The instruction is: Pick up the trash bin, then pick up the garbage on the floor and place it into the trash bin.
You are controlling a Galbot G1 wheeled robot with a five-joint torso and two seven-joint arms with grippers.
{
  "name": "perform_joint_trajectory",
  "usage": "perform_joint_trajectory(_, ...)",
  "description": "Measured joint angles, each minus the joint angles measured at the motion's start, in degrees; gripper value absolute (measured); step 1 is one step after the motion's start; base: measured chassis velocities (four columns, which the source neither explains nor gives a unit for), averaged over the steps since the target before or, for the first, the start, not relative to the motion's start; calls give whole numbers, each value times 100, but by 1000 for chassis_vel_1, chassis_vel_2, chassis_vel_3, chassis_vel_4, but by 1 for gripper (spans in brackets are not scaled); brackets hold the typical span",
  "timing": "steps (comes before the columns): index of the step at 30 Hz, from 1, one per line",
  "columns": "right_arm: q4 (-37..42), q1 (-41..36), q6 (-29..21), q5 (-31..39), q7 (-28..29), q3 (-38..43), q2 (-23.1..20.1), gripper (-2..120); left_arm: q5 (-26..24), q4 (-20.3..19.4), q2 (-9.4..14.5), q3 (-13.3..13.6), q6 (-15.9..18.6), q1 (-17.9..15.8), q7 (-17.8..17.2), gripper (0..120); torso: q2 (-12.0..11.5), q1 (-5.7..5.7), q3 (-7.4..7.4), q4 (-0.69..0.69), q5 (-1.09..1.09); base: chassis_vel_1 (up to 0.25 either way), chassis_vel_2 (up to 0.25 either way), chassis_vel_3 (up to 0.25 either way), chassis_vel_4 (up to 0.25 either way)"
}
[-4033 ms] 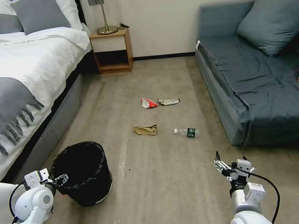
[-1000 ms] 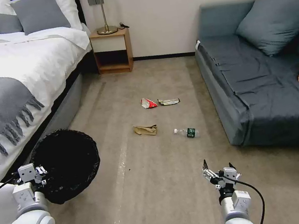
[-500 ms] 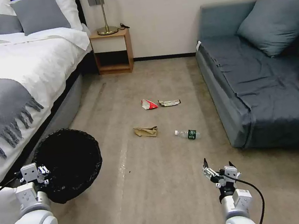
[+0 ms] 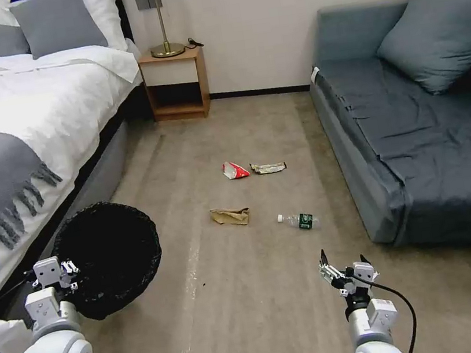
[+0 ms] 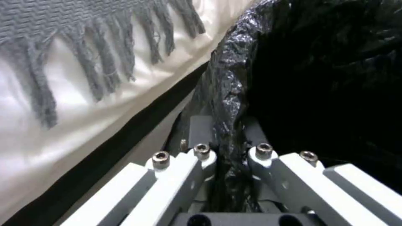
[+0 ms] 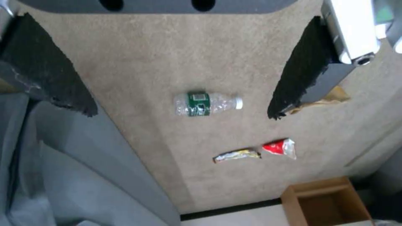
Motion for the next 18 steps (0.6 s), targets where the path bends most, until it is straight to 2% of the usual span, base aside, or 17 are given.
perform_joint_trajectory(18,-92,-7,57,-49,-32,-21,-1,100,-78,96,26,-2,-172,-8,54,3,0,0,0,0,-2,-79,82,86,-89)
